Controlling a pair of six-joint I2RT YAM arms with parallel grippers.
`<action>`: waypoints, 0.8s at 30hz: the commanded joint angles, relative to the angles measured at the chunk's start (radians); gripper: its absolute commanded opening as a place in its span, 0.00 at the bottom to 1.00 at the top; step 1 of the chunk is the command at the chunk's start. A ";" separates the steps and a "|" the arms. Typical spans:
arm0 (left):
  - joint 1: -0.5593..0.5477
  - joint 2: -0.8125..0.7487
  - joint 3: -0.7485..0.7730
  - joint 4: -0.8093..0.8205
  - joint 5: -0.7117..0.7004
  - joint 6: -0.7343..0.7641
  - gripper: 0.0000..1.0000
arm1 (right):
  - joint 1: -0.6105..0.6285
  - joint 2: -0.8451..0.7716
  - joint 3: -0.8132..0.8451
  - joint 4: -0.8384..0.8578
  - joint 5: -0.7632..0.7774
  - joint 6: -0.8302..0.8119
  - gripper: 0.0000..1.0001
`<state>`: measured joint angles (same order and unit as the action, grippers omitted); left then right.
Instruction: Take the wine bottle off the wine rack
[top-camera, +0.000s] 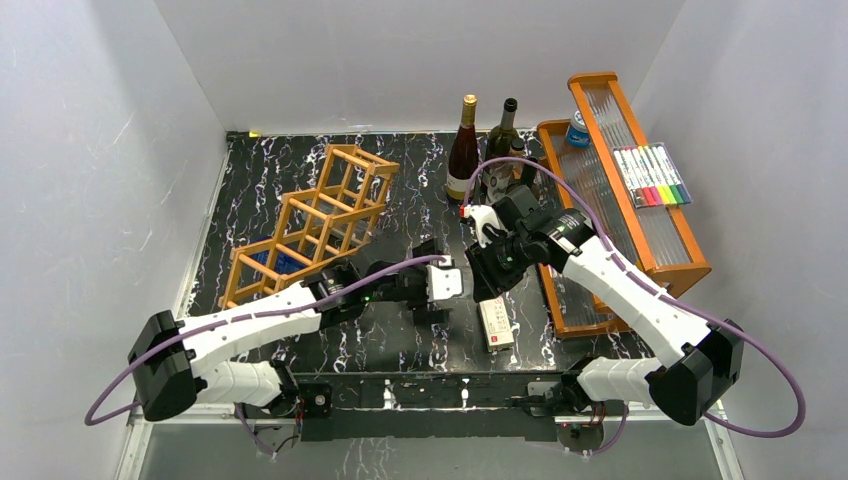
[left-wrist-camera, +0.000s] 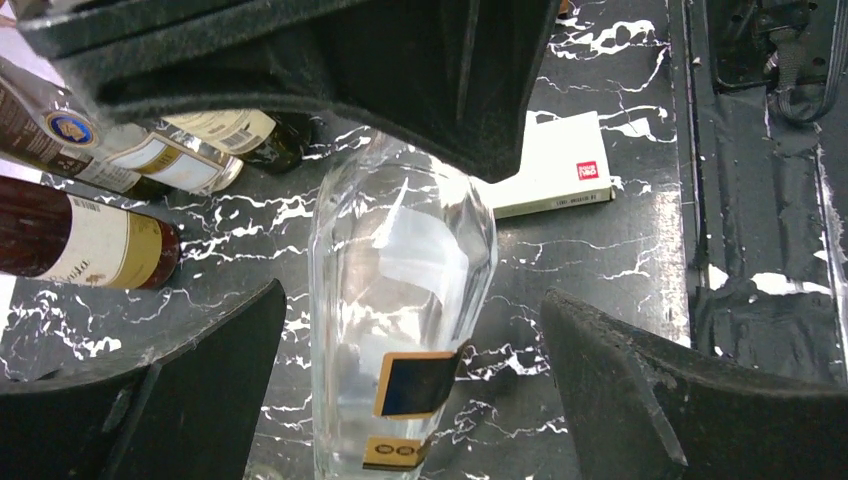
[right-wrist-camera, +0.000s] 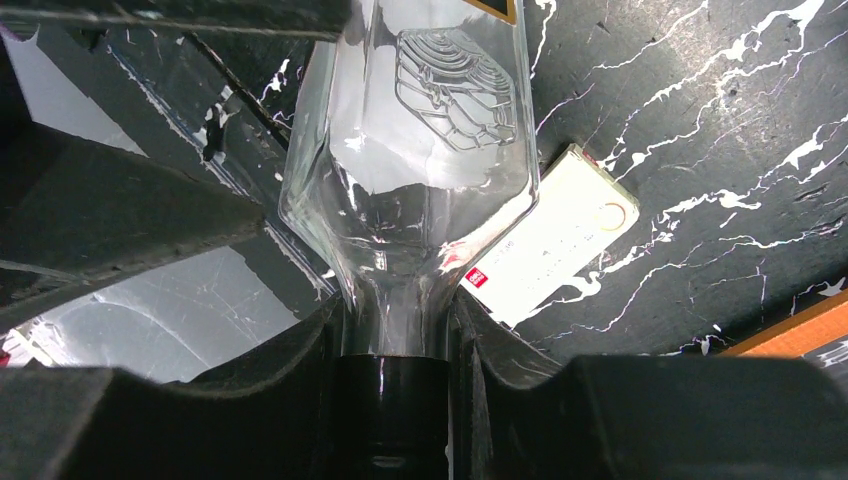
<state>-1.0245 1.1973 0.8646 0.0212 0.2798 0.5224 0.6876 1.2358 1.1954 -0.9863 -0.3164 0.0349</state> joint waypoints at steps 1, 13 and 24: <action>-0.003 0.022 -0.004 0.130 0.042 0.029 0.98 | 0.003 -0.056 0.049 0.109 -0.085 0.004 0.00; -0.003 0.106 -0.067 0.246 0.015 0.010 0.98 | 0.006 -0.053 0.053 0.110 -0.109 -0.007 0.00; -0.004 0.058 -0.099 0.283 -0.001 -0.044 0.40 | 0.005 -0.053 0.067 0.106 -0.088 -0.003 0.15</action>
<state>-1.0245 1.3190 0.7849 0.2478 0.2718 0.5114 0.6895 1.2358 1.1961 -0.9909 -0.3500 0.0311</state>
